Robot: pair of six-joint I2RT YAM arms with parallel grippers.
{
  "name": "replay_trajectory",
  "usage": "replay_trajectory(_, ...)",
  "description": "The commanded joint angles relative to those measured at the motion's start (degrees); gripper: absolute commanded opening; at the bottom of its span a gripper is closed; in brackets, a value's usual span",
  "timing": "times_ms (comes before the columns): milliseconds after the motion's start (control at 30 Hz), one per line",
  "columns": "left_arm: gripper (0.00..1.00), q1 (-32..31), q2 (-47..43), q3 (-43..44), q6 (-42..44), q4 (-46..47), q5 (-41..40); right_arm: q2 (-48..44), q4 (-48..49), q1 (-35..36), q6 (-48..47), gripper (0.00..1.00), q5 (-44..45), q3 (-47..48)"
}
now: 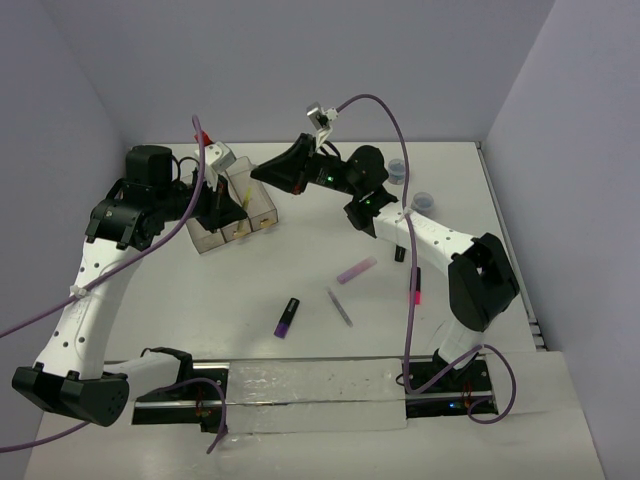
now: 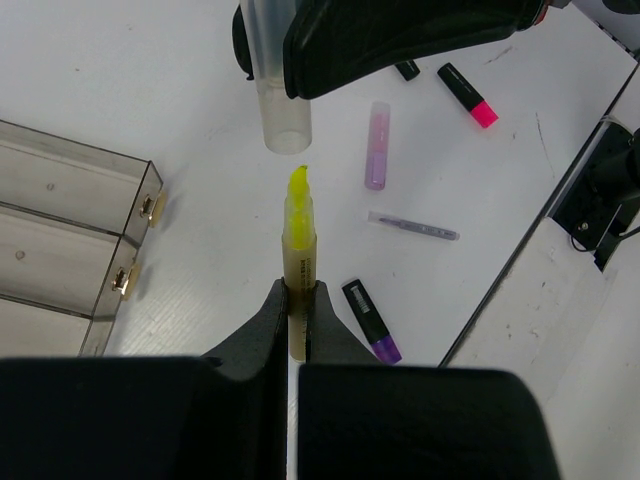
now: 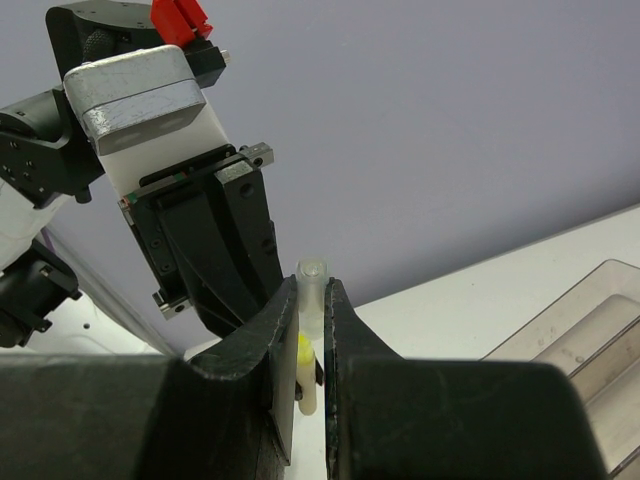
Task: Sort the stationery into containers
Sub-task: Close the pen cap on the pen.
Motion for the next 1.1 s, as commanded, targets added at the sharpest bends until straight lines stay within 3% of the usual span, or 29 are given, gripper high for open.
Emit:
replay_trajectory(0, 0.00, 0.2, -0.1, 0.8, 0.6, 0.8, 0.0, 0.2, 1.2, -0.2, 0.3, 0.00, -1.2, 1.9)
replay_trajectory(1067, 0.00, 0.2, -0.5, -1.2, 1.2, 0.9, -0.6, 0.9, 0.2, 0.7, 0.0, 0.00, -1.9, 3.6)
